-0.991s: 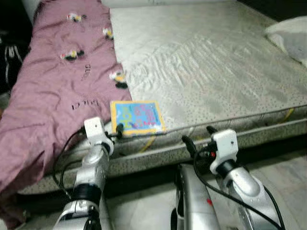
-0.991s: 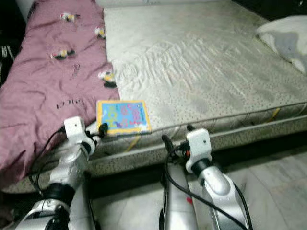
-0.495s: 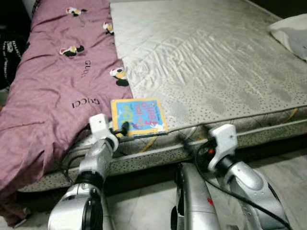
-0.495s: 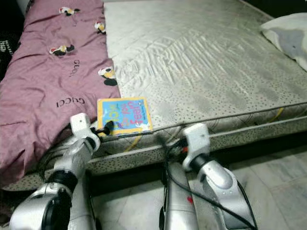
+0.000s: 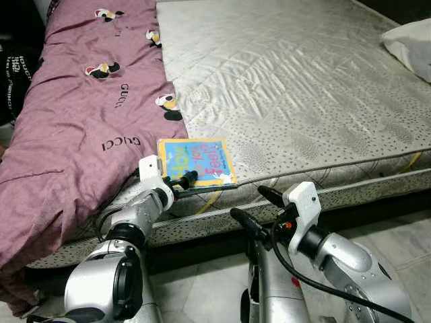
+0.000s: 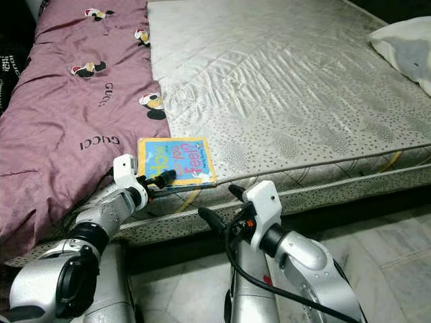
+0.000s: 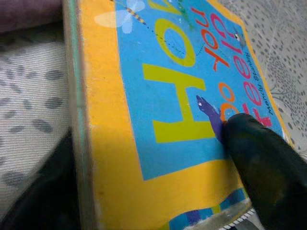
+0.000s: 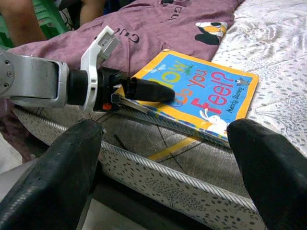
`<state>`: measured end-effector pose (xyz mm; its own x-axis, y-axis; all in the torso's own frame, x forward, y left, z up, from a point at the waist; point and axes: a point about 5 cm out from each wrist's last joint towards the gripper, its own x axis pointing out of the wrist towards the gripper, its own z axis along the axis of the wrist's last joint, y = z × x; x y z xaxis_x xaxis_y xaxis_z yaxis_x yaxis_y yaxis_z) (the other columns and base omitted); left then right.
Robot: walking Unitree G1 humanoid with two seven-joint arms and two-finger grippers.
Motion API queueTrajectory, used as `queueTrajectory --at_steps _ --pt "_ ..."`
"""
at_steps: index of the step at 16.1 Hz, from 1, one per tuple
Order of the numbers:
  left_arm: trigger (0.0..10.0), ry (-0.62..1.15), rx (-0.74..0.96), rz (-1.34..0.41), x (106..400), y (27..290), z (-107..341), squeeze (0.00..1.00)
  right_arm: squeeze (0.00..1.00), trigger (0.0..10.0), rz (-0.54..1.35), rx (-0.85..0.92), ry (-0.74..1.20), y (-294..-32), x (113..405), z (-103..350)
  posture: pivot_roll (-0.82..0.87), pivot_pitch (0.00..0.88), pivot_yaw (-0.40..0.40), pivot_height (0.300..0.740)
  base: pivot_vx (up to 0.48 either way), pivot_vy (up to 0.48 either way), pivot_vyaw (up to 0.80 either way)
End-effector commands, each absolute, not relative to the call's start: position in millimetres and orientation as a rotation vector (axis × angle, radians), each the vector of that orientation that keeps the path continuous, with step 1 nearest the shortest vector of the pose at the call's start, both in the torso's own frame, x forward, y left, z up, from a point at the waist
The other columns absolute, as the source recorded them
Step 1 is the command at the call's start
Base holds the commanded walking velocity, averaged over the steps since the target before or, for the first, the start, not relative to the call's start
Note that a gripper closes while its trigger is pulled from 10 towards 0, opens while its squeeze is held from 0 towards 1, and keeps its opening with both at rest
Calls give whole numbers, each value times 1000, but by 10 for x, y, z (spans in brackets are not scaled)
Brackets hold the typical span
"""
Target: Clean up the room
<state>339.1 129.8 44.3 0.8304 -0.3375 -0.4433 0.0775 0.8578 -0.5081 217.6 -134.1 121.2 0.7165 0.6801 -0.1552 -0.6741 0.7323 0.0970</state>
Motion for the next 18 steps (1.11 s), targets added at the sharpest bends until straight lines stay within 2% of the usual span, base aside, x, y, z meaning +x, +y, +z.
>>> queueTrajectory --at_steps 1,7,18 --pt "0 559 -523 -227 3368 1294 408 0 0 10000 704 14 146 -1379 2215 1265 -204 20 -1 477 0 0 0" --pt "0 519 -545 -241 3401 1339 457 0 0 10000 649 -8 108 -1410 2328 1274 -170 5 -8 477 0 0 0" --pt "0 513 -522 -286 3376 1364 441 0 0 10000 698 -10 84 -1330 2382 1250 -149 0 -13 477 0 0 0"
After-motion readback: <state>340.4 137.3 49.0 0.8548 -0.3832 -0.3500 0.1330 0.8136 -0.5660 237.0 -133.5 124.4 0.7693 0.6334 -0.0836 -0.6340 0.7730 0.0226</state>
